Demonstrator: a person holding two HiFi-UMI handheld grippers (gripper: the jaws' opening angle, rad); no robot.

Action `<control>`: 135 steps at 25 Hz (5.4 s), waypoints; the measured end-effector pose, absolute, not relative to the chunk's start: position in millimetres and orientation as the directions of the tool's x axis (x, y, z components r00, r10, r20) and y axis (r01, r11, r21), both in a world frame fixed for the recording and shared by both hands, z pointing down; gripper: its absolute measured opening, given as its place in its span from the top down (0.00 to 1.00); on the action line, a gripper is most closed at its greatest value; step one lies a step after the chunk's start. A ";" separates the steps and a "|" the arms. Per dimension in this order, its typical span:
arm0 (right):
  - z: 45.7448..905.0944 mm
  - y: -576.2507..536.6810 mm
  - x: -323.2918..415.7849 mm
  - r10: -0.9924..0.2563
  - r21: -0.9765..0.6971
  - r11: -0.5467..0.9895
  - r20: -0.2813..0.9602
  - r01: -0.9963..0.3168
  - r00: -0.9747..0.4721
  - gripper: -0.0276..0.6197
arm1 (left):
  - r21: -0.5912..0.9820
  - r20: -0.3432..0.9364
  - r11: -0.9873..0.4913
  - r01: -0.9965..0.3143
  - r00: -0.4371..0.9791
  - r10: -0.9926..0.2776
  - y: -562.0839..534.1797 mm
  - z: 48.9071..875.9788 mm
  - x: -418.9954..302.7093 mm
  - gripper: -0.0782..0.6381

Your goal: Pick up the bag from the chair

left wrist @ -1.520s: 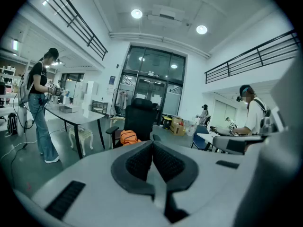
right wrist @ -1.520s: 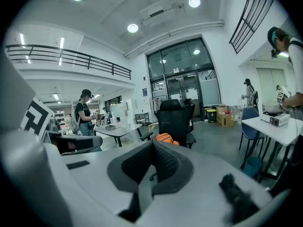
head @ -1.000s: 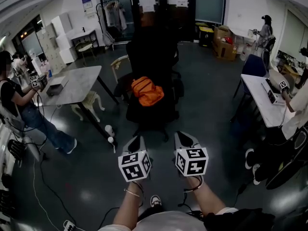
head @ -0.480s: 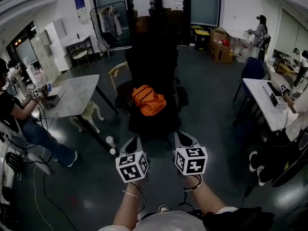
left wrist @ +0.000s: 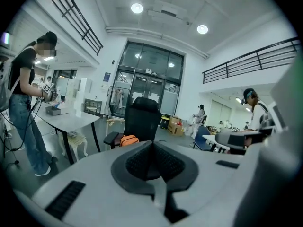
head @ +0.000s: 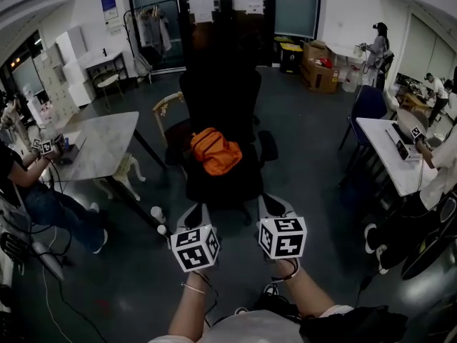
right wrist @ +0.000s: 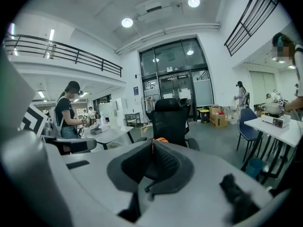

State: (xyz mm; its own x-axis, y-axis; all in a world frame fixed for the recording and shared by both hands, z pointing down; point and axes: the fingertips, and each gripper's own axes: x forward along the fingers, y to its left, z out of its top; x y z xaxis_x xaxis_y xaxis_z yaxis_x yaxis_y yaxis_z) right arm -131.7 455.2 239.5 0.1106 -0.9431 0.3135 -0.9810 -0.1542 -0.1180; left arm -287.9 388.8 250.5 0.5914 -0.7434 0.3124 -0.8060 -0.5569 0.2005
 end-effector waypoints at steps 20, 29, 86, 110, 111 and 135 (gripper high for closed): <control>240.4 386.1 -100.6 -0.953 -0.111 -0.109 0.295 -0.988 0.072 0.91 | 0.172 0.329 -0.529 -0.831 0.554 -0.764 337.9 257.3 -263.6 0.87; 242.9 338.4 -47.6 -0.952 -0.117 -0.094 0.301 -0.989 0.055 0.91 | 0.176 0.333 -0.511 -0.841 0.539 -0.774 290.2 257.8 -207.2 0.87; 279.9 166.7 84.7 -0.941 -0.225 -0.018 0.333 -0.974 -0.059 0.91 | 0.197 0.406 -0.428 -0.882 0.471 -0.783 134.8 296.3 -81.6 0.87; 266.1 0.2 79.2 -0.937 -0.183 0.017 0.340 -0.983 -0.080 0.91 | 0.215 0.398 -0.417 -0.883 0.470 -0.788 -33.4 287.1 -81.3 0.87; 266.5 -7.4 79.1 -0.936 -0.180 0.017 0.342 -0.983 -0.079 0.91 | 0.220 0.400 -0.415 -0.883 0.470 -0.787 -41.7 288.1 -81.5 0.87; 284.7 -120.1 87.8 -0.922 -0.113 -0.005 0.384 -0.994 -0.039 0.91 | 0.259 0.412 -0.467 -0.845 0.534 -0.738 -158.4 318.5 -48.7 0.87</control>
State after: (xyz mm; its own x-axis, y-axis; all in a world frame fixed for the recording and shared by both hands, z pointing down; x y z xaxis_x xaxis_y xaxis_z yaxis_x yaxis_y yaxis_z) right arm 87.8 -120.1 284.7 -0.0386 -0.9224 0.3844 -0.9936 -0.0054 -0.1129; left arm -48.7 -158.4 318.5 0.5342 -0.7382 0.4119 -0.8453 -0.4674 0.2588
